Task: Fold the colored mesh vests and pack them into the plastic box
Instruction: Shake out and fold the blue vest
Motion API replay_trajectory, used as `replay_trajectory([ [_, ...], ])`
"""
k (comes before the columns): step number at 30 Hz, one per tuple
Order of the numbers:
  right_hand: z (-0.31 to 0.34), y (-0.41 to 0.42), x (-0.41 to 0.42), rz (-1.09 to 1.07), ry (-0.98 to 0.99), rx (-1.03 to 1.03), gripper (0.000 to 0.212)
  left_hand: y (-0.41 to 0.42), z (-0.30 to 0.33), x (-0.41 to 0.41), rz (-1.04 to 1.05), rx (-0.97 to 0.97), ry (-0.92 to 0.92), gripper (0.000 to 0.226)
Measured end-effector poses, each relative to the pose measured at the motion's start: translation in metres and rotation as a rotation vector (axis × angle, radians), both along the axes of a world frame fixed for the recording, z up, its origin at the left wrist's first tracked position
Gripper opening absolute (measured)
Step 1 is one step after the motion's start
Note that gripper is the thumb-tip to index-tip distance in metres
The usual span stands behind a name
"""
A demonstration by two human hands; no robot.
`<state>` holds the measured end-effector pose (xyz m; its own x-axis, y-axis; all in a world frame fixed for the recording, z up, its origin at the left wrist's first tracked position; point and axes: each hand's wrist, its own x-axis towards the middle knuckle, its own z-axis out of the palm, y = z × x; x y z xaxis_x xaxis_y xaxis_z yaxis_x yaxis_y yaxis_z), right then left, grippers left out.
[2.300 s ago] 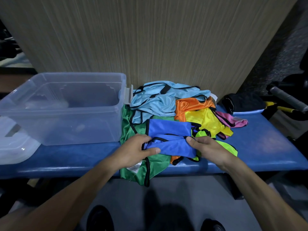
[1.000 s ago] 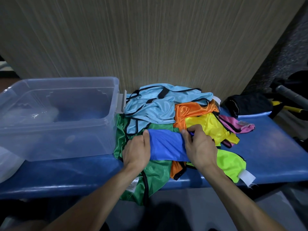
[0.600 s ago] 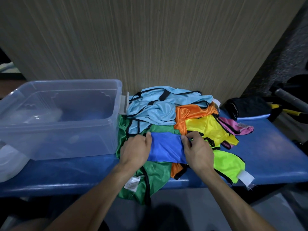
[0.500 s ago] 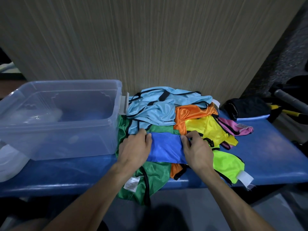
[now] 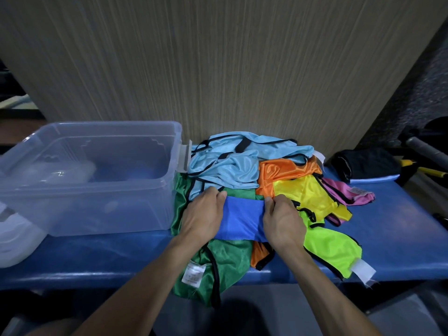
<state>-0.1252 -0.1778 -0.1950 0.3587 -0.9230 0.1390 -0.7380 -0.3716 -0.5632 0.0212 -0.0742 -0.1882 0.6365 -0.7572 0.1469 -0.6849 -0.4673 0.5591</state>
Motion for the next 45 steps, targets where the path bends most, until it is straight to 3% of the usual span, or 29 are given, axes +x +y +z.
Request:
replay_trajectory([
  [8, 0.0, -0.009, 0.002, 0.016, 0.142, -0.102, 0.04, -0.006, -0.016, 0.01, 0.054, -0.21, 0.04, 0.034],
  [14, 0.004, -0.013, 0.001, 0.032, 0.236, -0.149, 0.041, 0.018, -0.004, 0.014, -0.005, -0.186, -0.013, 0.019],
  [21, 0.008, -0.008, 0.004, 0.016, 0.267, -0.135, 0.042, 0.048, 0.005, -0.007, 0.034, -0.15, 0.054, 0.045],
  [28, 0.009, -0.007, 0.004, 0.017, 0.235, -0.095, 0.043, 0.037, -0.006, -0.014, 0.085, -0.234, 0.18, 0.022],
  [32, 0.008, -0.011, 0.002, 0.001, 0.232, -0.097, 0.046, 0.036, -0.005, 0.002, 0.106, -0.286, 0.318, 0.02],
  [38, 0.015, -0.011, -0.007, 0.019, 0.095, -0.017, 0.046, 0.034, -0.015, 0.002, 0.103, -0.294, 0.287, 0.029],
  [45, 0.002, 0.008, -0.014, 0.033, -0.008, -0.023, 0.03, 0.031, -0.02, -0.009, 0.097, -0.305, 0.405, 0.023],
])
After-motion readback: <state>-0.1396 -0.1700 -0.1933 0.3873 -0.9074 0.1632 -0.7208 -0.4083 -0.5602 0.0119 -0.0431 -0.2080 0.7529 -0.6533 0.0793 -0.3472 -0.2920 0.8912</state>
